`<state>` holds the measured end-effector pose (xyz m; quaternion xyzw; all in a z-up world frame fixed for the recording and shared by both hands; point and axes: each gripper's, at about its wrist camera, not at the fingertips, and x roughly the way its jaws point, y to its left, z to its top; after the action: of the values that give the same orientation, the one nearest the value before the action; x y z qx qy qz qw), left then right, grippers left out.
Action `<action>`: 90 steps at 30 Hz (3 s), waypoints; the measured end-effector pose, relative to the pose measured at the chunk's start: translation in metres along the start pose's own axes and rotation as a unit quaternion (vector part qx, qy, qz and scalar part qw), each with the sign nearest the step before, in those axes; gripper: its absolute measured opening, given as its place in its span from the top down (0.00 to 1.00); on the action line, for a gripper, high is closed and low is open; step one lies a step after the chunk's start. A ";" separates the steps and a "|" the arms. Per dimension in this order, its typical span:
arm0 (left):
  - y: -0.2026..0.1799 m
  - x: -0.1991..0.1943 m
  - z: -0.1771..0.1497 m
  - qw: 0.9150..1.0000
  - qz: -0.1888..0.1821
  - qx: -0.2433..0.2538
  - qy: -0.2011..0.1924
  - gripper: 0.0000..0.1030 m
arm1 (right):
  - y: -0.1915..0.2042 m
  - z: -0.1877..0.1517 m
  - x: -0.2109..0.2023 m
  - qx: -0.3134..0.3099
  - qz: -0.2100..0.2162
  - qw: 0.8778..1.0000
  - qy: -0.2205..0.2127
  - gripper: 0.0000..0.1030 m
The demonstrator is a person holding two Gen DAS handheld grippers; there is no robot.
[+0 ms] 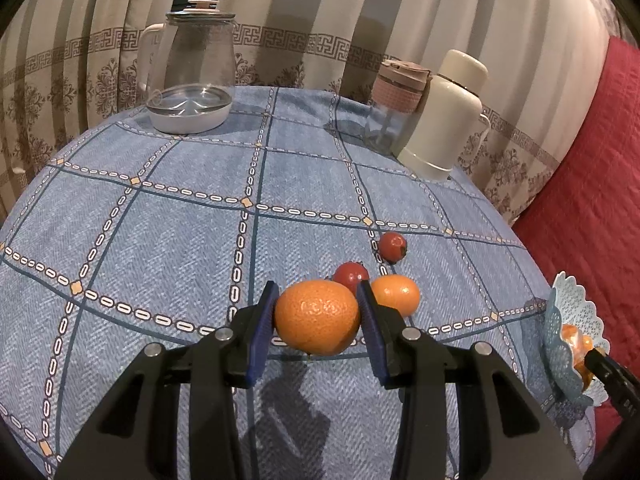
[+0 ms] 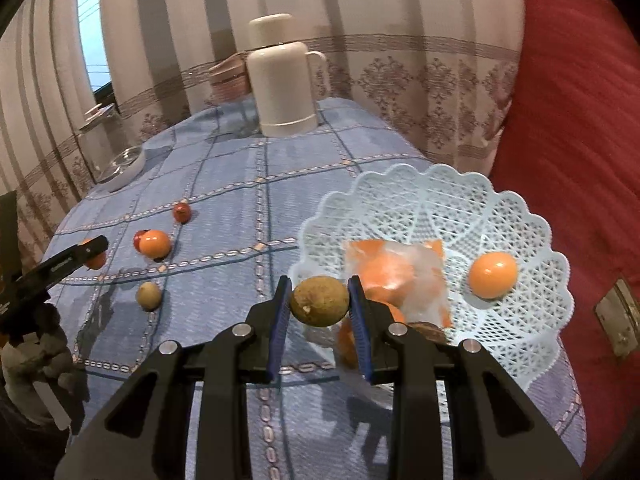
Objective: Organize fruits
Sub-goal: 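Carry the brown fruit into the white basket and open the right gripper, then lower the held orange into the white basket and open the left gripper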
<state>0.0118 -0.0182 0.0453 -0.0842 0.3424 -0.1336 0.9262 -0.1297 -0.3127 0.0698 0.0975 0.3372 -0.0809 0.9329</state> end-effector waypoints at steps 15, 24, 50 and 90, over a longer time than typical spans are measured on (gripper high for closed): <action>0.000 0.001 -0.004 1.000 0.004 0.002 0.001 0.61 | -0.023 -0.005 -0.011 0.022 -0.012 1.000 -0.009 0.71; 0.000 0.000 -0.004 1.000 0.006 0.002 0.000 0.61 | -0.044 -0.007 -0.012 0.056 -0.009 0.998 -0.004 0.71; -0.030 -0.015 0.001 1.000 -0.014 0.020 -0.004 0.61 | -0.082 -0.009 -0.016 0.086 -0.034 0.995 -0.022 0.68; -0.228 -0.015 -0.014 0.970 -0.158 0.186 0.004 0.61 | -0.114 -0.003 -0.031 0.108 -0.037 0.992 -0.060 0.68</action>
<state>-0.0516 -0.2314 0.1008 0.0376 0.2975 -0.3397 0.8914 -0.1794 -0.4194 0.0731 0.1800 0.2736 -0.1570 0.9317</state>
